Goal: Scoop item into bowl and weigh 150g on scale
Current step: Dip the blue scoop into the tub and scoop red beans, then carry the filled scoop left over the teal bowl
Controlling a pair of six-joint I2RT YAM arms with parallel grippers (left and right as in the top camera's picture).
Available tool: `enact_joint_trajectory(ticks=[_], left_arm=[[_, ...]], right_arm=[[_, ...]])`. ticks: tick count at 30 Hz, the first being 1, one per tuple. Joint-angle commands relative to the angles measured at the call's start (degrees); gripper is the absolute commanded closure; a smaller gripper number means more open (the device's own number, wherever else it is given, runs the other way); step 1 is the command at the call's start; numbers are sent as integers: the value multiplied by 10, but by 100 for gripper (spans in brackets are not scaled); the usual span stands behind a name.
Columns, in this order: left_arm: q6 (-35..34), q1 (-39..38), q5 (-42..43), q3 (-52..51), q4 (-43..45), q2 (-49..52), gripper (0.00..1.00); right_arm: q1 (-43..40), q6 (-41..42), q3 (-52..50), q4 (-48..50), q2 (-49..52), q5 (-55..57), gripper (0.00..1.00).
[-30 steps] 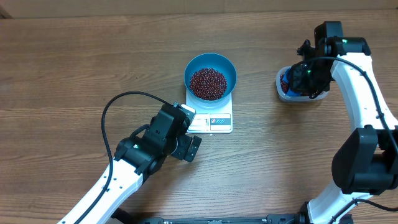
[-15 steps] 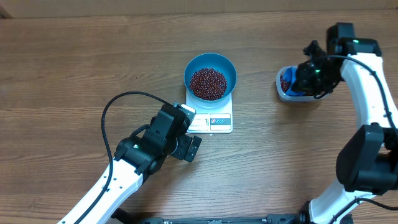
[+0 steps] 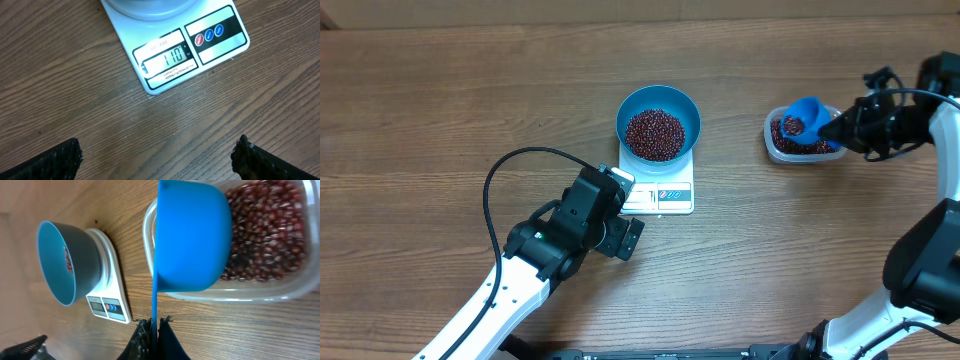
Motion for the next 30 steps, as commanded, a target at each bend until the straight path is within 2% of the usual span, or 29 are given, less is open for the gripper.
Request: enact_joint_trajectory(ticks=[1, 10, 18, 23, 30], left_arm=[[6, 3, 5, 13, 0, 1, 0], [6, 3, 5, 13, 0, 1, 0], [6, 3, 5, 13, 0, 1, 0], [7, 3, 5, 13, 0, 1, 0], [6, 3, 5, 13, 0, 1, 1]], right_arm=[[-25, -12, -3, -4, 4, -42, 96], [-35, -14, 5, -16, 4, -69, 96], [-21, -44, 86, -94, -3, -78, 96], [19, -57, 144, -127, -10, -77, 96], [109, -56, 159, -127, -10, -76, 96]])
